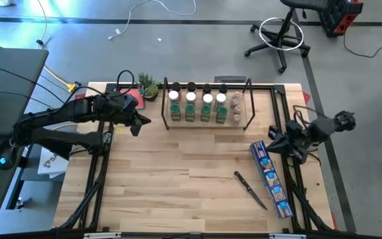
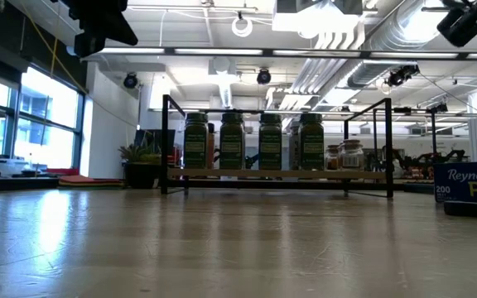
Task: Shelf spices
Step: Return to Home Position
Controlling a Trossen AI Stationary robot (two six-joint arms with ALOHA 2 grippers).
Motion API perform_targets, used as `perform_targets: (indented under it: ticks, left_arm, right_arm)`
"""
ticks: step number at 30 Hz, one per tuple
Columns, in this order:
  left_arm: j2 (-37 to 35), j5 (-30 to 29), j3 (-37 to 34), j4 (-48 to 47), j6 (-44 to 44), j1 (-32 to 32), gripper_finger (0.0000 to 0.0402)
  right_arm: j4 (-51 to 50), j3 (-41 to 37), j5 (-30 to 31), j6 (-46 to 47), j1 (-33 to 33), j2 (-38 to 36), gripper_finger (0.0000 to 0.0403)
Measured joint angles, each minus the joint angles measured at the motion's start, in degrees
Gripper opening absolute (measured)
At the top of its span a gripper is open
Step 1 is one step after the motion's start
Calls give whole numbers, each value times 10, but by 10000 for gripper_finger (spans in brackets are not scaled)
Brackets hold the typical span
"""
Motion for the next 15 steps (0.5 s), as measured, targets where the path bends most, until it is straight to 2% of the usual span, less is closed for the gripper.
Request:
perform_targets:
  ticks: [8,15]
  left_arm:
    - [0,-20,0,3,7,0,1]
    - [-2,-30,0,90,76,0,1]
  right_arm:
    - [210,-147,-23,-18,0,-22,16]
    - [206,-146,-64,-93,-16,-20,16]
